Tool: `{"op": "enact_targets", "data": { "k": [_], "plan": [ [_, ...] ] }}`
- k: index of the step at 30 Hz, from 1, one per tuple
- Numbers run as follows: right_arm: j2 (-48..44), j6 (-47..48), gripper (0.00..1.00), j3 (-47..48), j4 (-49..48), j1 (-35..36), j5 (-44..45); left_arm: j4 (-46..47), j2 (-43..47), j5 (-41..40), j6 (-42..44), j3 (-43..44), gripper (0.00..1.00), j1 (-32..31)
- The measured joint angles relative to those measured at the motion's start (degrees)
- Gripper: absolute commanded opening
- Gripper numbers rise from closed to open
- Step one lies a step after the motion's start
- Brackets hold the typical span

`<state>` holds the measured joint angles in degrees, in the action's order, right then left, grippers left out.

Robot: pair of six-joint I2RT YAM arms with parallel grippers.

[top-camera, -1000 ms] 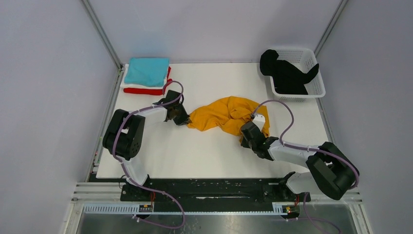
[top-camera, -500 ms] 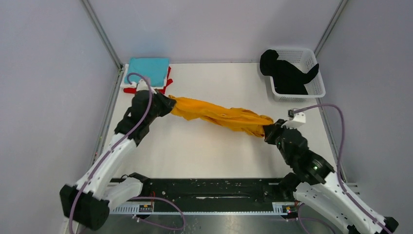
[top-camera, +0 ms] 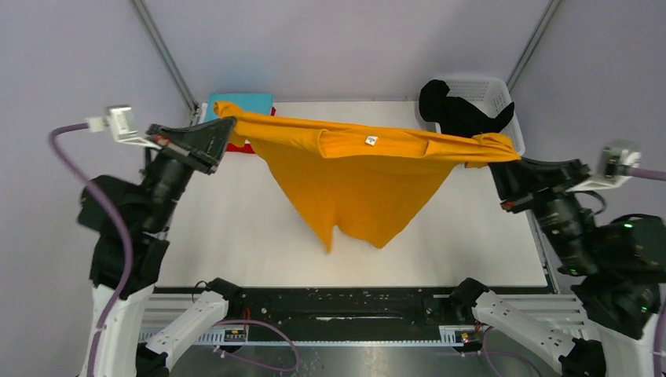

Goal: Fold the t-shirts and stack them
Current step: Flatten out the tshirt

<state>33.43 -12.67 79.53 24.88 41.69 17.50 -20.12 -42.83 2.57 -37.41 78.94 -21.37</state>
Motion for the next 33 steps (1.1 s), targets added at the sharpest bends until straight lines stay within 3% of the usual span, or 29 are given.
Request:
{"op": "enact_targets", "data": {
  "k": [5,9,16,21,24,29,31,33],
  "plan": [
    [5.75,1.51,0.00,17.27,2.23,0.00,-14.05,0.35,0.13,5.95,1.70,11.72,0.00,0.00],
    [8.39,1.60,0.00,25.88,4.04,0.00,-22.16,0.52,1.07,9.70,2.40,17.51,0.00,0.00],
    [9.11,1.68,0.00,28.57,6.58,0.00,-25.46,0.48,2.86,10.49,2.93,18.73,0.00,0.00],
    [9.73,1.77,0.00,24.00,6.49,0.02,-18.93,0.04,0.63,6.84,3.15,16.59,0.00,0.00],
    [11.43,1.84,0.00,18.23,5.88,0.00,-9.16,0.07,-2.69,0.66,3.26,12.59,0.00,0.00],
    [21.03,1.60,0.00,7.08,3.74,-1.84,8.66,-1.57,-18.29,-13.53,2.38,4.00,0.04,1.33],
    [28.63,-0.37,0.00,3.17,2.36,-5.95,9.46,-2.03,-26.80,-15.78,1.38,1.99,0.12,2.69],
    [36.81,-2.73,0.07,-0.28,0.17,-9.86,7.96,-2.95,-38.12,-17.00,0.26,0.26,0.46,4.09]
  ]
}}
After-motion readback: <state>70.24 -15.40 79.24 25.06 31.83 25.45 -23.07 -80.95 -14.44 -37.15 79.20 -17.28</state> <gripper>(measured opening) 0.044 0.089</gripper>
